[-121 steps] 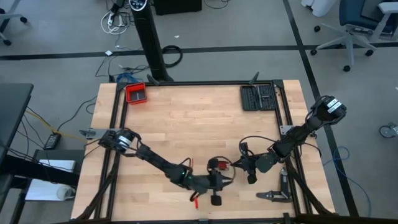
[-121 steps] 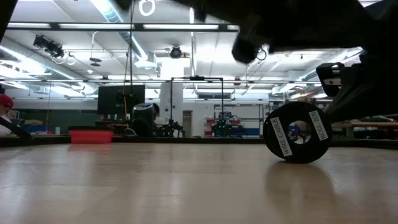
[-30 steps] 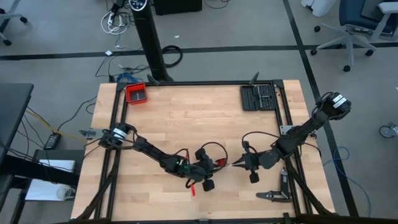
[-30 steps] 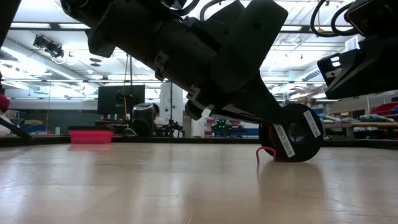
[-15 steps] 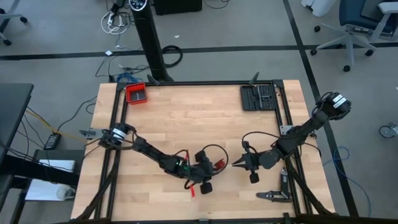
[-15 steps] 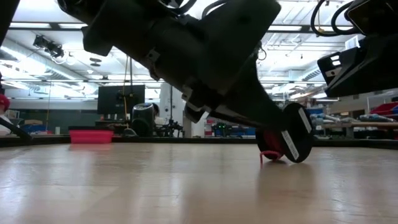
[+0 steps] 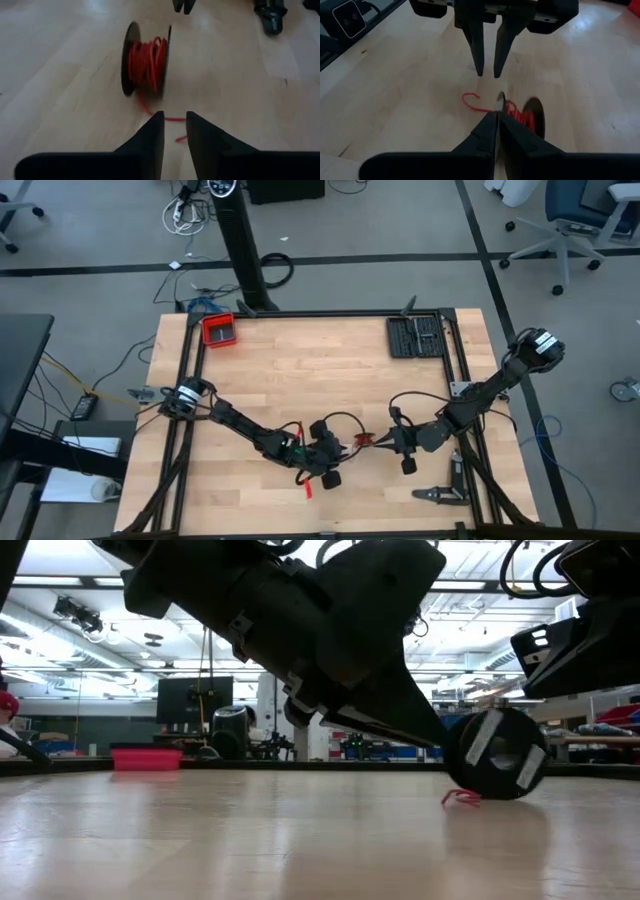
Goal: Coil cords
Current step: Coil the red wire onto the spool, then return to Home Position
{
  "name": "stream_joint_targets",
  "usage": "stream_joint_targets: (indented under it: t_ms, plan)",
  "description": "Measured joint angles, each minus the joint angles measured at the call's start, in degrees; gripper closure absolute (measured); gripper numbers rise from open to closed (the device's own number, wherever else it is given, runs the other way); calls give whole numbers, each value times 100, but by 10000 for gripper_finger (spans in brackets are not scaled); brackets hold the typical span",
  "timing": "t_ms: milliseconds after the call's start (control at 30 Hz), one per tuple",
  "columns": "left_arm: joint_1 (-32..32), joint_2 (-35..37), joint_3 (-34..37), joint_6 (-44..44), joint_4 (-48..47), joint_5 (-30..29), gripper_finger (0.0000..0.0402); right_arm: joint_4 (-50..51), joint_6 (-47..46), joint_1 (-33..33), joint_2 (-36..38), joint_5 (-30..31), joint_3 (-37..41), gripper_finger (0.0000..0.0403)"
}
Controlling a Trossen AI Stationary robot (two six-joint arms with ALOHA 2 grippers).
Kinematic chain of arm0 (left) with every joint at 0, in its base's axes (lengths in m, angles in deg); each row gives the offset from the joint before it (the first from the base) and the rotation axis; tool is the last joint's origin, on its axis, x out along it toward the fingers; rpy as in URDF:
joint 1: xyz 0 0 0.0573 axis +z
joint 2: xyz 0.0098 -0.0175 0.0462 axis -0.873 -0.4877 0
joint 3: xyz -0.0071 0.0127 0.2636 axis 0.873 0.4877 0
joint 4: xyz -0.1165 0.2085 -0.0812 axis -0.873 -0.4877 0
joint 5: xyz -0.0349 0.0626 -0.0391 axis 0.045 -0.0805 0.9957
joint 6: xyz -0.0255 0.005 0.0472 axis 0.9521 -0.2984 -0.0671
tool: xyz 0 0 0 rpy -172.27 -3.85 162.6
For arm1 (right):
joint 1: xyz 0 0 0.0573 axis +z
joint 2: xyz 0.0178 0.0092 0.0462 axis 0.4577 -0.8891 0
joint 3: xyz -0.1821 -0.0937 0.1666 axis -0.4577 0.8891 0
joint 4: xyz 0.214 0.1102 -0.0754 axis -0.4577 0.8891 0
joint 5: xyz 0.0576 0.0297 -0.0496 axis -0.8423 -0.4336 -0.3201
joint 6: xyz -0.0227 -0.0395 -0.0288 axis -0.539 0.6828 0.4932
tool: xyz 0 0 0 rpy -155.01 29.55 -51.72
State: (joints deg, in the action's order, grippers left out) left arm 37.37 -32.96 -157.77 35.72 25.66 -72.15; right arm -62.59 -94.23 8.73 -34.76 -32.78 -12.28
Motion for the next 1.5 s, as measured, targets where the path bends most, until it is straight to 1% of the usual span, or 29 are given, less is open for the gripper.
stream_joint_targets:
  t_ms: [133,233,300,467,600,700,800,867,967,1133,1233,1300,1367,1433,1500]
  plan:
    - [-19,24,0,10,-75,32,306,41,9,0,0,2,0,382]
    - [-20,47,0,-55,-190,337,303,108,-14,0,0,4,0,382]
    - [-20,62,0,3,-382,407,303,264,-81,-3,0,10,0,382]
    - [-20,149,2,167,-756,382,303,631,-353,-87,-11,6,0,382]
    - [-20,261,0,140,-775,308,303,409,-204,-94,-11,44,0,382]
    - [-20,449,0,164,-1132,274,303,256,-59,-96,3,151,0,382]
    - [-28,635,0,292,-1579,22,303,260,0,-103,9,203,0,382]
    - [-61,709,0,332,-1700,-165,303,284,0,-105,11,231,0,382]
    - [-121,730,0,328,-1682,-432,303,287,-5,-105,11,253,0,382]
    - [-203,730,0,329,-1676,-652,303,303,-21,-77,145,258,0,382]
    - [-301,728,2,141,-1390,-1122,303,295,-108,4,469,258,0,382]
    - [-383,728,2,-227,-997,-1344,306,297,-75,51,762,117,0,382]
    - [-435,774,25,-640,-601,-1342,311,295,60,79,1111,-293,0,382]
    - [-442,897,103,-888,-238,-1140,316,308,111,79,1452,-791,0,383]
    - [-405,1053,235,-1073,129,-799,322,315,51,62,1772,-1357,72,383]
